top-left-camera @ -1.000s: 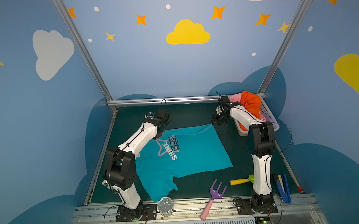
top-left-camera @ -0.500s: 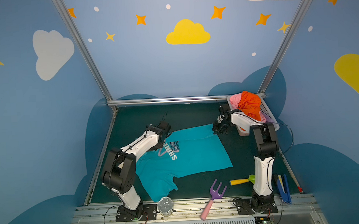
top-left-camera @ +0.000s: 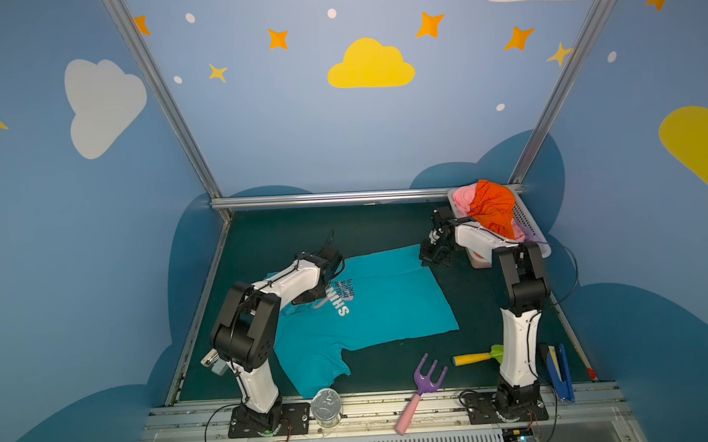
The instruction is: Fold and stack the t-shirts
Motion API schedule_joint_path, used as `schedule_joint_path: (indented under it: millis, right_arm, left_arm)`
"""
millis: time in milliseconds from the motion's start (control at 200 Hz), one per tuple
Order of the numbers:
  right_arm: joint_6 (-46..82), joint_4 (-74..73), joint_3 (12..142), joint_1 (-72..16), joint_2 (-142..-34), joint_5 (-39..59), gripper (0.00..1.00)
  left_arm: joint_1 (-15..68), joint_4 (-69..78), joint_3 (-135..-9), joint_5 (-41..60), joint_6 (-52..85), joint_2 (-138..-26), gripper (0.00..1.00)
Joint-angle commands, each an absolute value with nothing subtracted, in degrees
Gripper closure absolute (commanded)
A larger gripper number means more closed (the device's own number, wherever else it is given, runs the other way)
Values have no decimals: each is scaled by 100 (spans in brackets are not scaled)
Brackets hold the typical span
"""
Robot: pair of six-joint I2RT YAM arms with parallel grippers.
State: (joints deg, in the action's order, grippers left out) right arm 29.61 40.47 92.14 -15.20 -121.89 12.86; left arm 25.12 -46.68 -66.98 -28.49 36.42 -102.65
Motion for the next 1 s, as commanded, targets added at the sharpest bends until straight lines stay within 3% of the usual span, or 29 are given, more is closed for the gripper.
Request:
schedule_joint_path:
  millis: [0,115,240,335,491,581,651,856,946,996]
  right_arm:
    - [2936,4137,9247,-1496,-11896,1187,100]
    - [2927,4191,9211,-1496,-11852,1072,88]
    - [2905,4210,9058,-1473,-11590,870,85]
    - [2850,4209,8972,-1446,-11360,779,100]
    - [2817,4303,8980,-1399,-11241,788,100]
    - [2840,4389,9003,-1414,-11278,861,71]
    - [2874,4376,8940,-1419,-11261,893,64]
    - [2958,4341,8849,-1547,-11002,914,64]
    - [3034,4249,8813,-1725,-10829,1066,68]
    - [3090,4081,8738,-1899,-10744,1299,72]
  left_arm:
    - [2533,-4674,-6636,-2795,3766,-10379,96]
    - [2538,-4760,-6664,-2851,3784,-10411,95]
    - [2527,-4935,-6811,-2950,3781,-10341,95]
    - [2498,-5031,-6945,-2971,3754,-10229,95]
    - [2444,-5089,-7117,-2863,3734,-10191,94]
    - [2444,-5055,-7111,-2741,3701,-10170,79]
    - [2443,-5038,-7063,-2691,3698,-10119,68]
    - [2387,-5056,-6879,-2463,3697,-9542,62]
    - [2300,-5023,-6722,-2325,3733,-9120,66]
    - [2220,-5006,-6582,-2219,3789,-8843,73]
